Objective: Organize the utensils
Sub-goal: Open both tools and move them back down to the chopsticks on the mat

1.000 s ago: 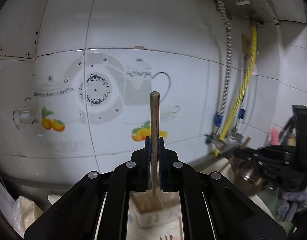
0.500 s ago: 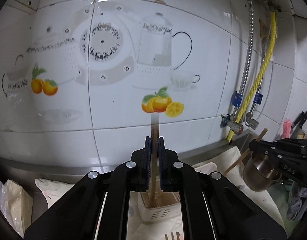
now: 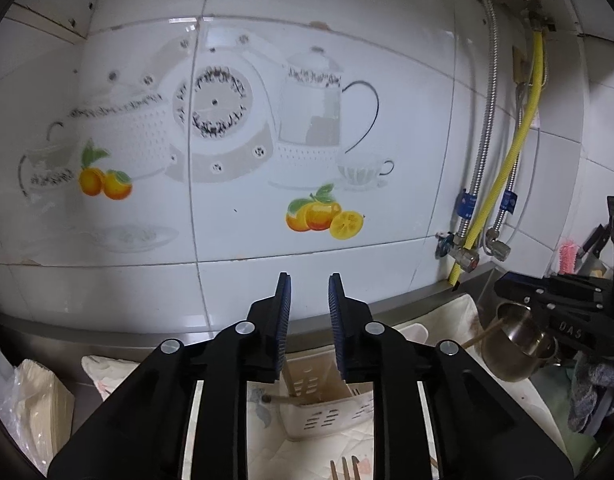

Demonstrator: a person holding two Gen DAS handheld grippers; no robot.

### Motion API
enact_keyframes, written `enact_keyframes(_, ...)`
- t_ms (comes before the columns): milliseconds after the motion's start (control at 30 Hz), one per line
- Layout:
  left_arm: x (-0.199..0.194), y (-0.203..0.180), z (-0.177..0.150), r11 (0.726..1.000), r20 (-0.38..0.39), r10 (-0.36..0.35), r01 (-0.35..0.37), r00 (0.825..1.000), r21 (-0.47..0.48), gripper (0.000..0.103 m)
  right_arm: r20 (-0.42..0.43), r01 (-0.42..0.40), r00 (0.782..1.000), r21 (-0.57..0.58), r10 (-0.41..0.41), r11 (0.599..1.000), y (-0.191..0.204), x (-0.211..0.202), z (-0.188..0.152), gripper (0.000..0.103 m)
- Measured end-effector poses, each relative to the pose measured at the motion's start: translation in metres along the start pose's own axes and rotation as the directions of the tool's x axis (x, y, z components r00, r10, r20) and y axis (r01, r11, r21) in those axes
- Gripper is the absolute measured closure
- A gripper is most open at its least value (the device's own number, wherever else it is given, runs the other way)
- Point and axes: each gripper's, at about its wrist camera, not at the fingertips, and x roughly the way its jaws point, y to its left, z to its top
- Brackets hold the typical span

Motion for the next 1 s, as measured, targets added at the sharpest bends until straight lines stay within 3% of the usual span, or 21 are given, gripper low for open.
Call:
enact_keyframes(33, -0.005, 0.000, -0.001, 1.000, 0.004, -0.001, 0.001, 1.000, -0.003, 0.068, 0.012, 0.002, 1.000, -0.001, -0.002, 1.000, 0.000, -0.006, -0.001, 0.083)
enact_keyframes(67, -0.013, 0.000, -0.003, 1.000, 0.012, 0.000, 0.000, 1.000, -0.008, 0.062, 0.021, 0.003, 1.000, 0.001, -0.003, 1.000, -0.001, -0.012, -0.001, 0.083)
enact_keyframes(267, -0.052, -0.001, -0.026, 1.000, 0.020, -0.011, 0.011, 1.000, -0.022, 0.055, 0.055, -0.026, 0.998, 0.031, 0.024, 0.999, -0.003, -0.050, -0.026, 0.073)
enact_keyframes(433, -0.080, 0.002, -0.063, 0.998, -0.009, -0.017, 0.017, 1.000, -0.064, 0.046, 0.042, -0.024, 0.999, 0.026, 0.023, 0.999, 0.003, -0.071, -0.069, 0.069)
enact_keyframes(733, -0.109, 0.006, -0.145, 0.993, -0.098, -0.007, -0.005, 0.995, -0.116, 0.039, -0.054, -0.031, 0.998, 0.052, 0.034, 0.998, 0.012, -0.082, -0.170, 0.069)
enact_keyframes(1000, -0.120, 0.017, -0.196, 0.977, -0.168, 0.015, -0.051, 0.986, -0.208, 0.036, -0.163, -0.016, 0.986, 0.051, 0.024, 0.999, 0.021, -0.061, -0.243, 0.070)
